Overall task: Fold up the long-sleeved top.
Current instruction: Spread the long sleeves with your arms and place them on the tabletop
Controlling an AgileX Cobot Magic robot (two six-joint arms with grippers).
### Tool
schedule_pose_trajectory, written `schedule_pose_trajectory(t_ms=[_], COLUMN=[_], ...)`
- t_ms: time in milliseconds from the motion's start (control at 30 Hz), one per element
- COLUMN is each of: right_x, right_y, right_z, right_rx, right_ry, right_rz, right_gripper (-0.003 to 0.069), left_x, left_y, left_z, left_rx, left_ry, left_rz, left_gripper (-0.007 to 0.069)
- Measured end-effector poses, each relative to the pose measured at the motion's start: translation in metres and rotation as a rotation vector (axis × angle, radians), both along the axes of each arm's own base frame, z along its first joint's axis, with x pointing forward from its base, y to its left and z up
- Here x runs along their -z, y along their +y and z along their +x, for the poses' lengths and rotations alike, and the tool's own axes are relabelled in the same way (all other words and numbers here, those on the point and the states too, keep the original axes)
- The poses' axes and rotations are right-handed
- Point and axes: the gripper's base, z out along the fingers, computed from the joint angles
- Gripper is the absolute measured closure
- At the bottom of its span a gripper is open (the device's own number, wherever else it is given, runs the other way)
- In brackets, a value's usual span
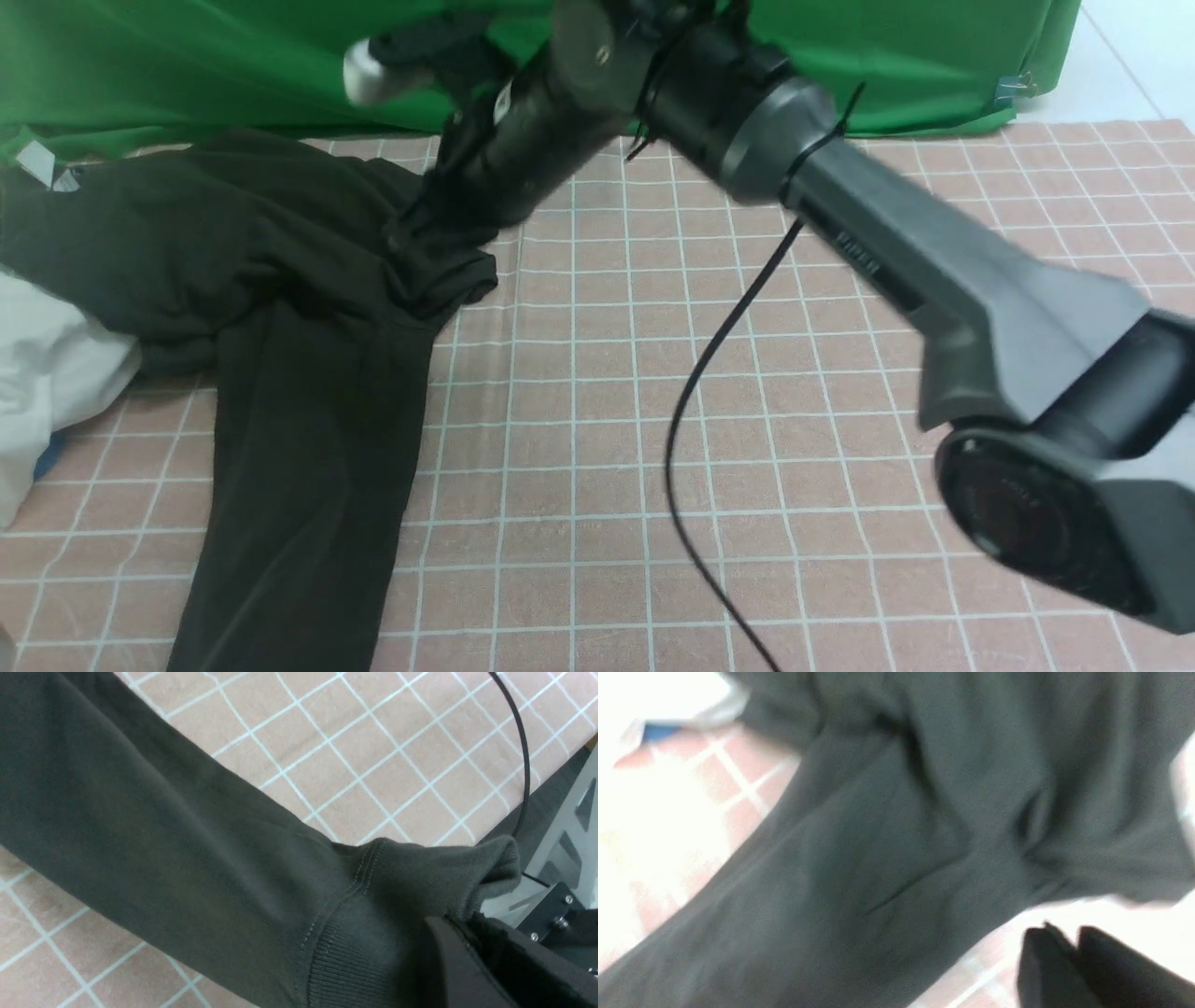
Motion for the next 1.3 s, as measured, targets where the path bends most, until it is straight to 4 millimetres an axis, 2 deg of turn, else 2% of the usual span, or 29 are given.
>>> schedule_pose_trajectory(t_ms=[67,100,133,167,200,267,333,467,667,800,833,900,933,967,1033,1067,1100,1233,1300], right_x=[0.021,0.034,0.036,0.049,0.059,0.066,0.081,0.084,0.088,0.087,0.087,0.086,0.087,0.087,0.078,0.067,0.067,-0.018,-0.061], right_y=[0.013,0.02,0.022,0.028,0.032,0.034,0.04,0.049,0.07,0.082,0.082,0.082,0.08,0.079,0.07,0.063,0.061,0.016,-0.007], right_z=[-0.006,-0.01,-0.011,-0.014,-0.016,-0.018,-0.018,-0.021,-0.034,-0.04,-0.04,-0.039,-0.038,-0.037,-0.035,-0.032,-0.031,-0.023,-0.025], right_rx=[0.021,0.032,0.032,0.048,0.066,0.084,0.113,0.115,0.085,0.05,0.05,0.012,-0.005,-0.018,-0.04,-0.043,-0.042,-0.026,-0.002], right_ry=[0.062,0.095,0.099,0.132,0.161,0.18,0.193,0.169,0.121,0.068,0.068,0.034,0.025,0.022,0.027,0.022,0.027,-0.06,-0.133], right_rz=[-0.011,-0.019,-0.019,-0.028,-0.033,-0.034,-0.025,0.004,0.051,0.091,0.091,0.083,0.072,0.061,0.026,0.013,0.006,-0.05,-0.071], right_gripper=[0.0311,0.0204,0.0188,0.0095,0.005,0.0038,0.0083,0.0153,0.0179,0.0322,0.0333,0.0496,0.0552,0.0575,0.0615,0.0621,0.0621,0.0622,0.0622], left_x=[0.0,0.0,0.0,0.0,0.0,0.0,0.0,0.0,0.0,0.0,0.0,0.0,0.0,0.0,0.0,0.0,0.0,-0.003,-0.008], left_y=[0.0,0.0,0.0,0.0,0.0,0.0,0.0,0.0,0.0,0.0,0.0,0.0,0.0,0.0,0.0,0.0,0.0,-0.002,-0.002], left_z=[0.0,0.0,0.0,0.0,0.0,0.0,0.0,0.0,0.0,0.0,0.0,0.0,0.0,0.0,0.0,0.0,0.0,0.002,0.003], left_rx=[0.003,0.008,0.011,0.018,0.021,0.023,0.027,0.037,0.054,0.063,0.063,0.067,0.072,0.078,0.087,0.093,0.097,0.103,0.113], left_ry=[0.001,-0.002,-0.004,-0.009,-0.01,-0.011,-0.014,-0.019,-0.03,-0.035,-0.035,-0.038,-0.041,-0.045,-0.05,-0.054,-0.056,-0.093,-0.127], left_rz=[0.004,0.006,0.008,0.011,0.013,0.013,0.015,0.019,0.027,0.031,0.031,0.033,0.035,0.038,0.042,0.045,0.046,0.019,0.009], left_gripper=[0.0586,0.0586,0.0586,0.0586,0.0586,0.0586,0.0586,0.0586,0.0586,0.0586,0.0586,0.0586,0.0586,0.0586,0.0586,0.0586,0.0586,0.0586,0.0586])
